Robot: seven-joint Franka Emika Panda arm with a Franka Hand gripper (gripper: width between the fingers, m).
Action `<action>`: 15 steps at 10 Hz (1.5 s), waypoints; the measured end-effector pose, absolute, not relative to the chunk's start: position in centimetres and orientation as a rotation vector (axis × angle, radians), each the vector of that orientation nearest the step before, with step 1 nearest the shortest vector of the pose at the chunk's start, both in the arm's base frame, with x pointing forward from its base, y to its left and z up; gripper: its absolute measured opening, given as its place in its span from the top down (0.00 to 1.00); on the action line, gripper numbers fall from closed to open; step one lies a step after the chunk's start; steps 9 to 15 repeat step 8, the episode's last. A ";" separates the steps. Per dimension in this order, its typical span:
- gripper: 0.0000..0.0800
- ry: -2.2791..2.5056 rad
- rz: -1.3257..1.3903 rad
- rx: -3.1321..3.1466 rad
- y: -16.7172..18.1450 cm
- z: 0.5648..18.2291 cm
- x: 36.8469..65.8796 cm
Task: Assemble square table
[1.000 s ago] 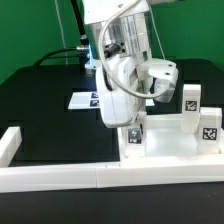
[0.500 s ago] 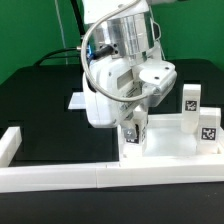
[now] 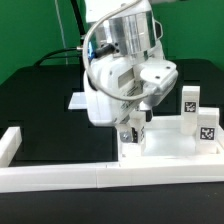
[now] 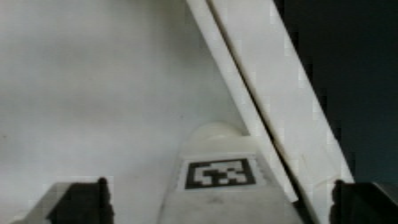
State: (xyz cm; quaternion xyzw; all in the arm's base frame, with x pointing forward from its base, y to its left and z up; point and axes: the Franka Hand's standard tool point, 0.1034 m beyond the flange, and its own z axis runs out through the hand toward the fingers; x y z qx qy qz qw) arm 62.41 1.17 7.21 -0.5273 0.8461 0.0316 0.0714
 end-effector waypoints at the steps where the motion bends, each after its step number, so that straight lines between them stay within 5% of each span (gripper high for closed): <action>1: 0.20 2.520 0.093 -1.591 1.4 8.5 62.4; 4: 0.19 2.449 0.085 -1.585 2.1 13.0 62.9; 15: 0.19 2.455 0.084 -1.594 2.1 12.3 62.7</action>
Offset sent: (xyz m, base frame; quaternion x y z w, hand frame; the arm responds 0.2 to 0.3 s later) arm -0.0123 0.0084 0.0545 -0.0126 0.0060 -0.0230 0.9996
